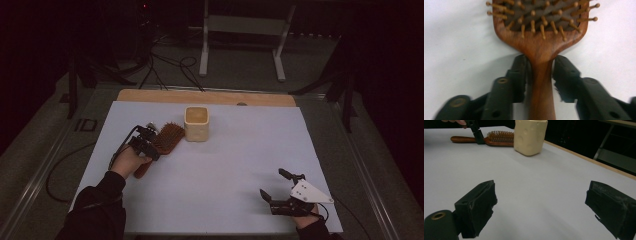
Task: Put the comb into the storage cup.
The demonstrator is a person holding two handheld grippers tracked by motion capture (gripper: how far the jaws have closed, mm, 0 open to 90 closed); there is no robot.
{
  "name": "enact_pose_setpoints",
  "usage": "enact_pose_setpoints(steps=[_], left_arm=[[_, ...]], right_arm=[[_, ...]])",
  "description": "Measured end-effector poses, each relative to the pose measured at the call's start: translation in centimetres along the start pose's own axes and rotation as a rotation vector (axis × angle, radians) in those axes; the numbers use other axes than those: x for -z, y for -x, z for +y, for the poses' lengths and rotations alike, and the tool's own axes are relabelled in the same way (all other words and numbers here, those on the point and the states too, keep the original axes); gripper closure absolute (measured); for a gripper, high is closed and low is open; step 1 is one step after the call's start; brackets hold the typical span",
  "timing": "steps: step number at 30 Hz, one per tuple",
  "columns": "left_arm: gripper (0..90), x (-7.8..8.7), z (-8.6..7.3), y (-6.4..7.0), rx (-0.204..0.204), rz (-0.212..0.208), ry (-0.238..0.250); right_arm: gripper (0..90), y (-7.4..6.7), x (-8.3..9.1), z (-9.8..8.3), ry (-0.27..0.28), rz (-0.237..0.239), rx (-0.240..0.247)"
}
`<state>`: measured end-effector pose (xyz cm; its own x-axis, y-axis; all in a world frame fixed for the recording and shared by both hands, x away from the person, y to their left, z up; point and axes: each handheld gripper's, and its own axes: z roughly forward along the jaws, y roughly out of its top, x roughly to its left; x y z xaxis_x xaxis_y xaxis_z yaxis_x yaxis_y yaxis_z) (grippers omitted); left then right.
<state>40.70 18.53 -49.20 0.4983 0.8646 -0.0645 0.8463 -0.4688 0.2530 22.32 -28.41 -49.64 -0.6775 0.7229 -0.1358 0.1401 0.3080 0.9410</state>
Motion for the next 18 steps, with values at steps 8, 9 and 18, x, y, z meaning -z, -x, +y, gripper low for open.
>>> enact_pose_setpoints(steps=[8,9,18], left_arm=[[72.7,-0.1,-0.2,-0.1,0.015,0.004,0.012],[73.0,-0.1,-0.3,-0.1,0.019,0.002,0.019],[73.6,0.0,-1.4,-0.5,0.044,-0.025,0.097]], right_arm=[[8.4,0.0,-0.1,0.0,-0.003,0.003,0.001],[8.4,0.0,-0.1,0.0,-0.004,0.002,0.001],[8.4,0.1,0.0,0.0,0.001,0.001,-0.002]])
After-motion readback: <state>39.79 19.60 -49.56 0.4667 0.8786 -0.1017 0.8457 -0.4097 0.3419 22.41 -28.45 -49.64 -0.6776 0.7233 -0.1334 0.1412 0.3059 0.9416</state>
